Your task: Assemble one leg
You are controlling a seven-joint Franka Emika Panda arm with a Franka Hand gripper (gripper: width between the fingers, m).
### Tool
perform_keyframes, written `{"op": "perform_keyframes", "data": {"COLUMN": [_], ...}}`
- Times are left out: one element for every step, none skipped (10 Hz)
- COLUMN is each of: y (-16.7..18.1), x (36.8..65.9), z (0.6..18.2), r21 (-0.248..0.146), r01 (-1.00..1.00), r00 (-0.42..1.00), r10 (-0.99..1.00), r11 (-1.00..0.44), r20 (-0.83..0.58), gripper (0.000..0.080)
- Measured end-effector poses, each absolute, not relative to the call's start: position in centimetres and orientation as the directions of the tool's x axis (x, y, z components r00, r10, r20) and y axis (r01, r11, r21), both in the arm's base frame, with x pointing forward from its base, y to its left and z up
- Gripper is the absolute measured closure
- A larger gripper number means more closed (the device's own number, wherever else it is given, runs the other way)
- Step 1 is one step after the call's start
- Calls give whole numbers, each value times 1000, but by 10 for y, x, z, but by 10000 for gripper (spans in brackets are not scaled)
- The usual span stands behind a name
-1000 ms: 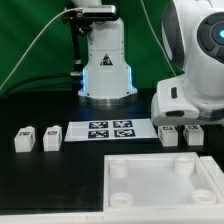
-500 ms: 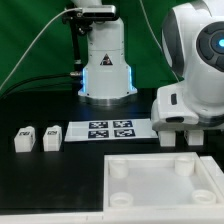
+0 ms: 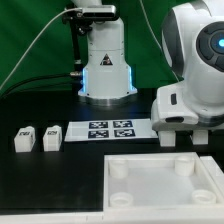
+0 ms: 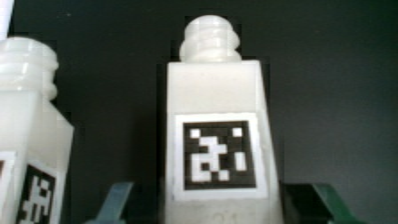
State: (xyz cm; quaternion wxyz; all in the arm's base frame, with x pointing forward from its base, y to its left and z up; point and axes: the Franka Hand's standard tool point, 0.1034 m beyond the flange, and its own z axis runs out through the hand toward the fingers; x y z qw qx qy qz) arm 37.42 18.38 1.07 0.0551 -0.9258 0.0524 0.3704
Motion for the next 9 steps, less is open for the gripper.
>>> {"op": "perform_keyframes", "data": {"y": [184, 184, 184, 184, 184, 184, 184, 181, 171], "x": [374, 374, 374, 374, 374, 374, 374, 378, 396], "z": [11, 11, 11, 11, 11, 11, 11, 14, 38], "r21": [-63, -63, -63, -63, -63, -63, -63, -66, -78], "r01": [-138, -138, -138, -138, -138, -138, -138, -127, -106], "r00": [720, 720, 720, 720, 720, 720, 720, 721, 737], "r10": [-56, -56, -56, -56, -56, -56, -56, -46, -25], "r11": [-988, -988, -988, -988, -988, -988, -988, -990, -991], "r20": [-691, -691, -691, -691, -691, -691, -691, -692, -676], "gripper": [509, 509, 509, 509, 509, 509, 508, 508, 508]}}
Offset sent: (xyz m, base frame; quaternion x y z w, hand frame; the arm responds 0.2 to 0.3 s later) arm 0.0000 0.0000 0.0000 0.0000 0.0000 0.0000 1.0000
